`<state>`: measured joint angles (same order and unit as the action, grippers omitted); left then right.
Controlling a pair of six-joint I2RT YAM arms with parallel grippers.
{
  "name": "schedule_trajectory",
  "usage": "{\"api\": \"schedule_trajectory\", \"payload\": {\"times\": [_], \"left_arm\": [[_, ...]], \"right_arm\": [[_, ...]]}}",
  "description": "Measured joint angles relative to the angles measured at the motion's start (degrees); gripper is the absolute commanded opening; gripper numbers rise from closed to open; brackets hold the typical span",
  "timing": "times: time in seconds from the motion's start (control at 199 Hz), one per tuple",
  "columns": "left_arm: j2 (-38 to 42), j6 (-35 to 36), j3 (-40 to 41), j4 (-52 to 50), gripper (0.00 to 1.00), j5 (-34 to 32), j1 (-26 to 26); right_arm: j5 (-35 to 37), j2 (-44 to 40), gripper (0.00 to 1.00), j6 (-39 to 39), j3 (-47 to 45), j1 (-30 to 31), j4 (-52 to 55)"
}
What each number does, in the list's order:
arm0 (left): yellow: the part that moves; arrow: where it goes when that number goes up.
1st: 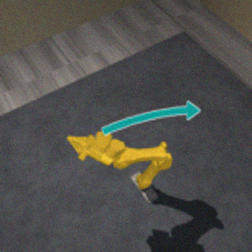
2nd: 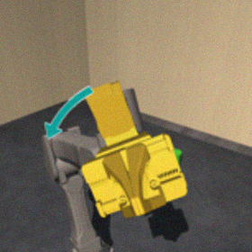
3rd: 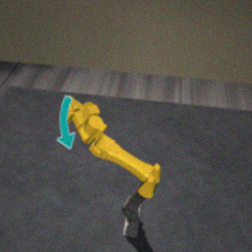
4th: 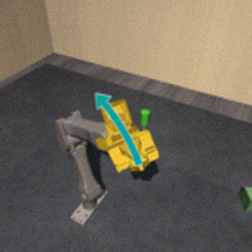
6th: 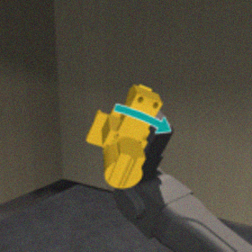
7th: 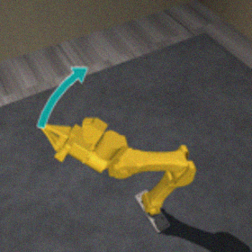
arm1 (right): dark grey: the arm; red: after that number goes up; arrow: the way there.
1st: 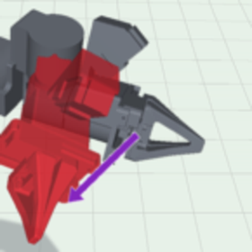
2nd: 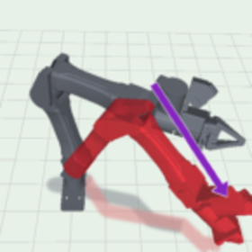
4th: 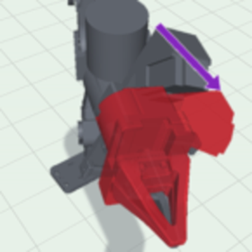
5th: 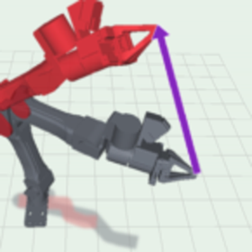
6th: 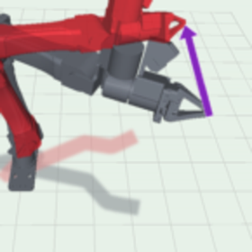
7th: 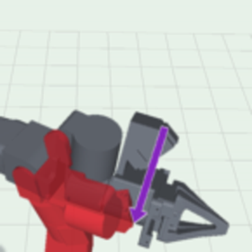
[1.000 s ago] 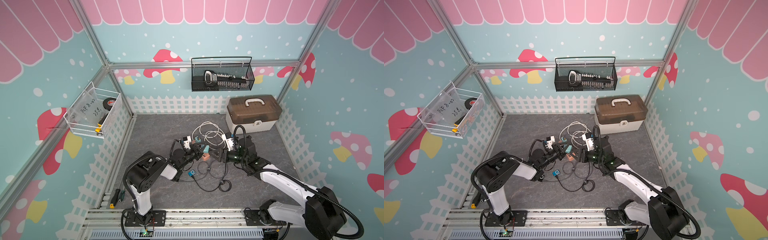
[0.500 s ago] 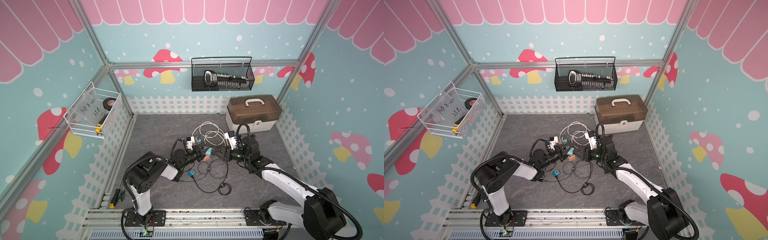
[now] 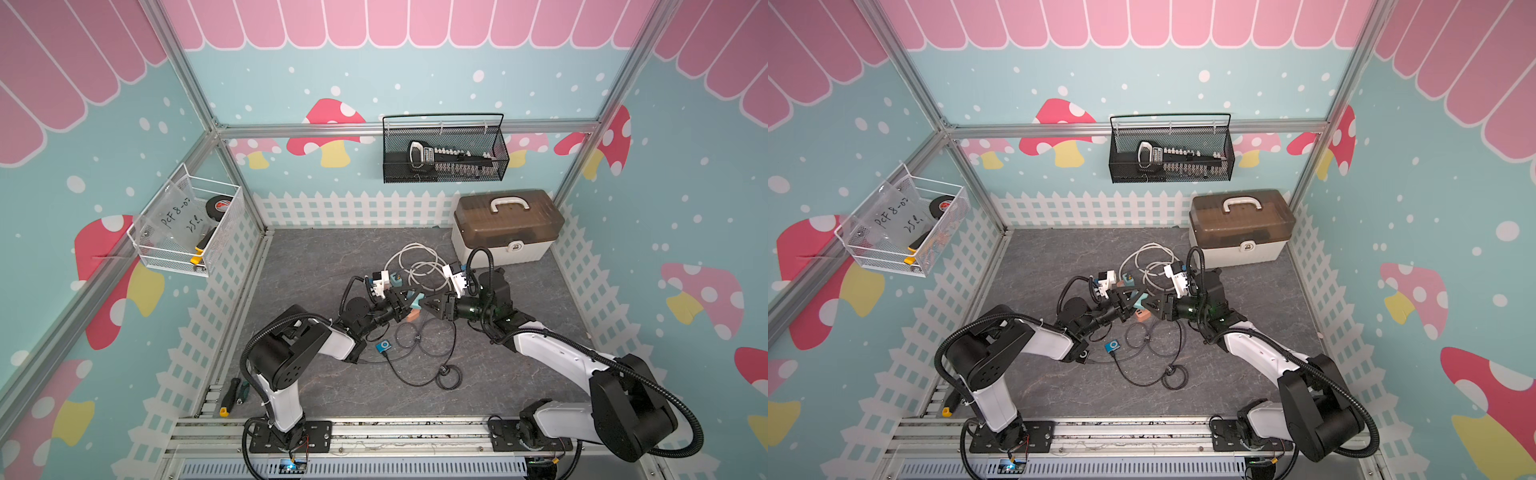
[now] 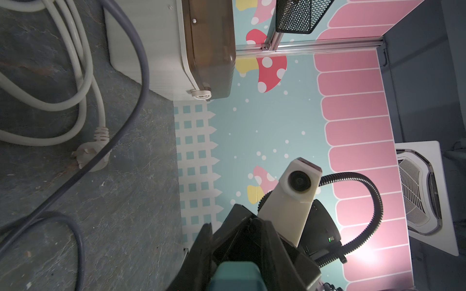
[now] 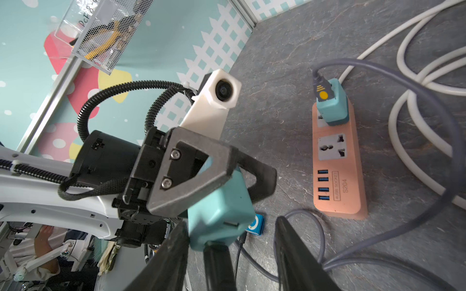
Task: Charge mp3
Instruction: Place the MP3 player at the center of the board.
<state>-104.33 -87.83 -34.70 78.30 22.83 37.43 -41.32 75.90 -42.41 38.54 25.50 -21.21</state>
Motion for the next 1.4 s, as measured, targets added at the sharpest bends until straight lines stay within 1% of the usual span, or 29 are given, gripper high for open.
{"api": "schedule_trajectory", "payload": {"times": [0.055, 0.14, 0.346, 0.426, 0.467, 0.517, 0.557, 0.587, 0.637, 0.662, 0.672, 0.702, 0.738, 0.748, 0.833, 0.853, 0.943, 1.119, 1.405], "left_arm": [[0.0, 0.02, 0.0, 0.02, 0.0, -0.13, 0.39], [0.0, 0.04, 0.0, 0.0, 0.0, -0.7, 0.5], [0.0, 0.17, 0.0, 0.02, 0.0, -1.4, 0.5], [0.0, 0.42, 0.0, 0.0, 0.0, -1.6, 0.5], [0.0, 0.76, 0.0, 0.13, 0.0, -1.68, 0.46], [-0.02, 0.5, -0.02, -0.09, 0.0, -1.68, 0.37], [-0.07, 0.17, -0.15, -0.02, 0.03, -1.68, 0.35], [-0.07, -0.04, -0.22, 0.02, 0.04, -1.66, 0.31], [-0.2, -0.37, -0.26, -0.15, 0.04, -1.55, 0.2], [-0.28, -0.48, -0.39, -0.09, 0.02, -1.55, 0.2], [-0.28, -0.48, -0.39, -0.09, 0.01, -1.55, 0.2], [-0.28, -0.5, -0.48, -0.04, 0.01, -1.55, 0.2], [-0.28, -0.5, -0.57, -0.07, 0.01, -1.6, 0.2], [-0.28, -0.46, -0.59, -0.04, 0.01, -1.64, 0.2], [-0.28, -0.46, -0.61, -0.15, 0.01, -1.66, 0.13], [-0.28, -0.48, -0.61, -0.2, 0.01, -1.64, 0.09], [-0.28, -0.46, -0.61, -0.28, 0.01, -1.49, -0.15], [0.22, 0.24, -0.61, -0.96, 0.0, -0.83, -0.31], [2.23, 2.4, -0.61, -1.77, 0.0, -0.72, -0.68]], "right_arm": [[-0.59, 0.7, 0.43, -1.2, -0.07, 0.0, -1.99], [-1.29, 1.73, 0.39, -2.95, -0.57, -0.28, -4.9], [-2.97, 3.19, 0.36, -6.71, -2.27, -0.44, -11.17], [-2.91, 3.74, 0.23, -9.01, -3.15, -0.7, -14.03], [-2.97, 3.98, 0.2, -10.4, -3.32, -1.11, -15.5], [-2.89, 4.44, 0.14, -11.47, -3.39, -1.6, -17.64], [-2.84, 4.68, 0.1, -11.91, -3.5, -1.57, -18.75], [-2.82, 4.85, 0.09, -12.02, -3.63, -1.6, -19.56], [-2.51, 4.94, 0.11, -12.81, -3.72, -1.79, -21.05], [-2.4, 4.96, 0.14, -13.18, -3.8, -1.79, -21.51], [-2.43, 4.98, 0.18, -13.31, -3.85, -1.81, -21.7], [-2.43, 5.01, 0.23, -13.66, -3.93, -1.81, -22.25], [-2.71, 5.05, 0.28, -14.01, -3.98, -1.77, -22.84], [-2.71, 5.05, 0.31, -14.38, -3.98, -1.77, -22.82], [-3.74, 5.09, 0.46, -14.43, -4.11, -1.53, -24.13], [-3.76, 5.16, 0.48, -14.78, -4.13, -1.51, -24.22], [-4.22, 5.53, 0.49, -14.86, -4.44, -1.38, -25.31], [-4.44, 6.69, 0.45, -14.95, -4.48, -1.4, -25.94], [-6.29, 7.17, 0.45, -15.37, -4.7, -0.87, -26.88]]}}
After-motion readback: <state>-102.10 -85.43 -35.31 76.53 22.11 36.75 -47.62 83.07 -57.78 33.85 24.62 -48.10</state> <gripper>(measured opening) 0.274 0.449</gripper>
